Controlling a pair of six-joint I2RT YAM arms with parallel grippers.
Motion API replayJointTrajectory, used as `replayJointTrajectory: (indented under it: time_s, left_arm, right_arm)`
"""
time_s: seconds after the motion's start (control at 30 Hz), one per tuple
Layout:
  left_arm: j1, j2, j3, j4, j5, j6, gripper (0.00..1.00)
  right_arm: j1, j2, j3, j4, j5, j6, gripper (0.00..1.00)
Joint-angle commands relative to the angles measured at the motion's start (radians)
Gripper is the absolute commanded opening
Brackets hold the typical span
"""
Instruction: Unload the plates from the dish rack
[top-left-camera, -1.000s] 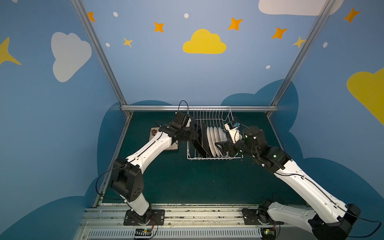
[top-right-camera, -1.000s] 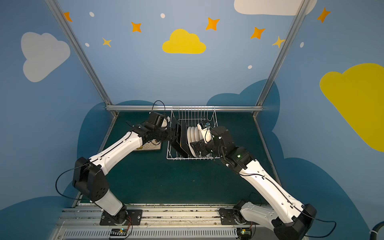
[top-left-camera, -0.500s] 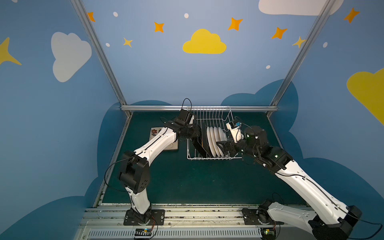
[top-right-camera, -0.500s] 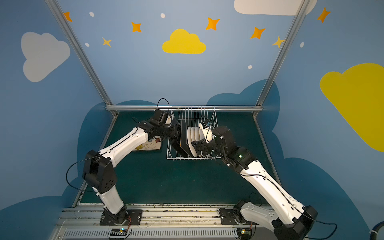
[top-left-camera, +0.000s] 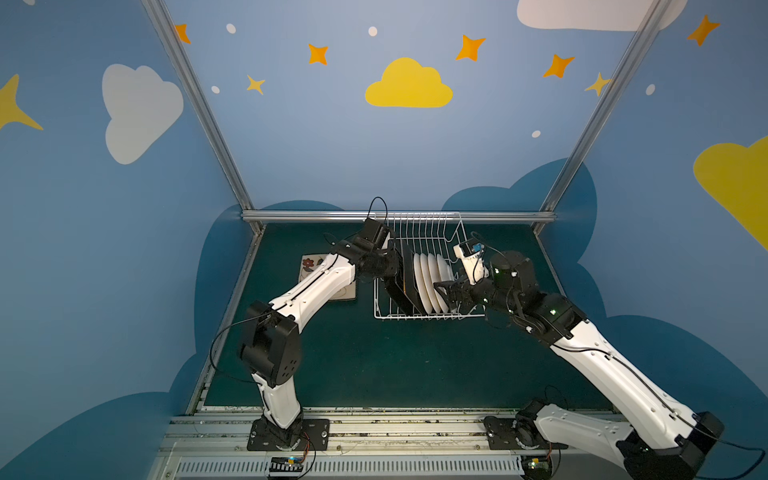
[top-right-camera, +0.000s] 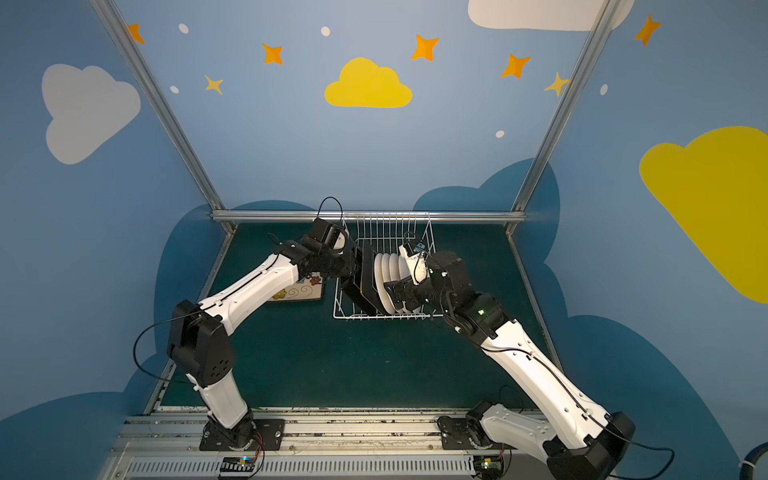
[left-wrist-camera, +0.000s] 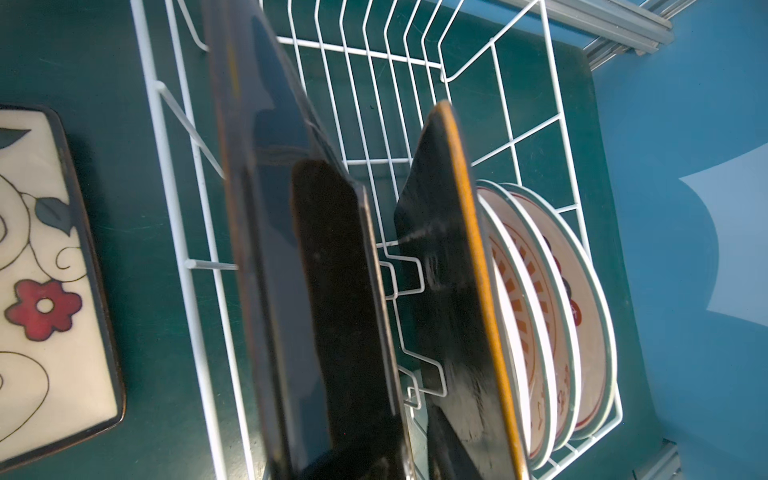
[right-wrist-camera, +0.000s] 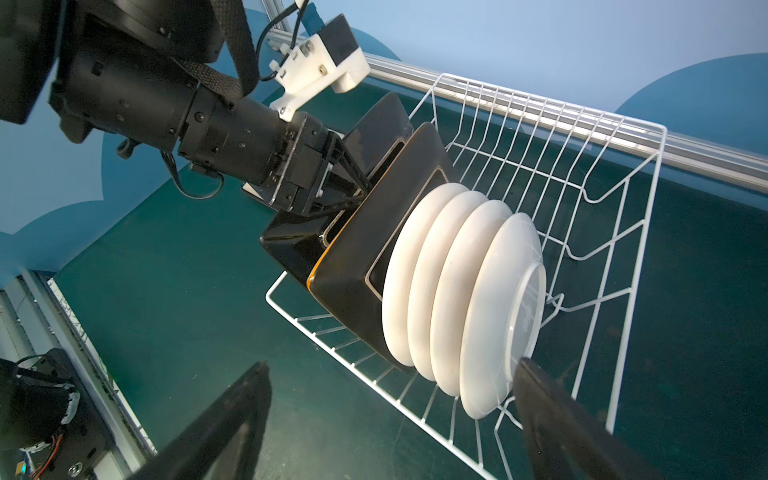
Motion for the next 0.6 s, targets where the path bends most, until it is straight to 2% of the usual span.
replayJointTrajectory:
  time_s: [0.0,0.3,0.43,0.57]
  left_arm:
    - [-0.013,0.025,0.009,-0.056,-0.008,0.013,0.37]
    - [-0.015,0.022,0.017,-0.081,-0.006,-0.006,0.32]
    - [-0.019,0.017,0.017,-0.091,-0.033,-0.008,0.24]
    - [-0.021,0.015,0.016,-0.083,-0.016,-0.021,0.23]
  right_arm:
    - [-0.005,-0.017,-0.009,-0.002,0.001,0.002,0.91]
    - [-0.005,-0.015,-0.010,0.002,-0.004,0.009,0.91]
    - [-0.005,-0.015,-0.013,0.011,-0.006,0.010,0.91]
    - [-0.005,-0.013,-0.013,0.016,-0.004,0.011,0.91]
